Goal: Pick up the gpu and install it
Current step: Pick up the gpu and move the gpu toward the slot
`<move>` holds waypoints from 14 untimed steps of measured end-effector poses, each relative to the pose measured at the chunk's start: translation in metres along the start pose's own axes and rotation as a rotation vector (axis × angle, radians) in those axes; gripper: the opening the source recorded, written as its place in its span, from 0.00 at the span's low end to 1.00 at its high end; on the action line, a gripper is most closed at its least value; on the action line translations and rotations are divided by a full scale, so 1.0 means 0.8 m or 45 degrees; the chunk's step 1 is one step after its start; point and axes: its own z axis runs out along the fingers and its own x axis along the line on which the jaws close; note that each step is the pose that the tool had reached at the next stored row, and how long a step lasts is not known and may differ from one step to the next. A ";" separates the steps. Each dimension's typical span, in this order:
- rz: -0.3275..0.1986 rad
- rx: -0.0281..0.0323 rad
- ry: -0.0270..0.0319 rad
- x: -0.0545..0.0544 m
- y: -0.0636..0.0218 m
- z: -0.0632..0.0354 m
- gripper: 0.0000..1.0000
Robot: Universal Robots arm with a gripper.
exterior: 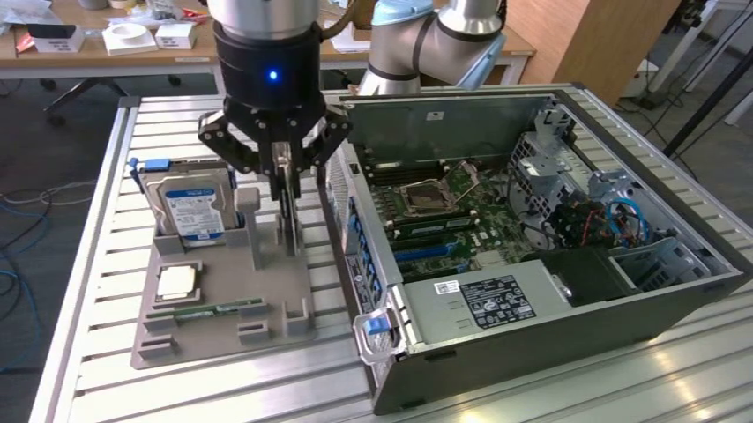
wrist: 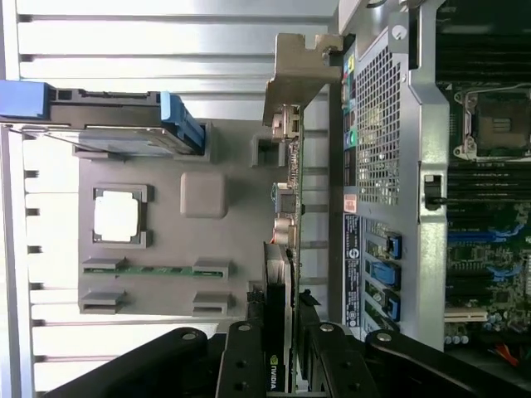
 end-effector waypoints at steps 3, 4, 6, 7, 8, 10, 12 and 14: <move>0.000 0.0000 0.0000 0.000 0.000 -0.016 0.26; 0.000 0.0000 0.0000 -0.001 0.001 -0.021 0.26; 0.000 0.0000 0.0000 -0.001 0.001 -0.033 0.26; 0.000 0.0000 0.0000 -0.001 0.001 -0.038 0.26; 0.000 0.0001 0.0000 -0.001 0.001 -0.044 0.26; 0.000 0.0001 0.0000 -0.001 0.002 -0.055 0.26; 0.000 0.0000 0.0001 -0.002 0.002 -0.066 0.26; 0.000 0.0001 0.0000 -0.002 0.002 -0.078 0.26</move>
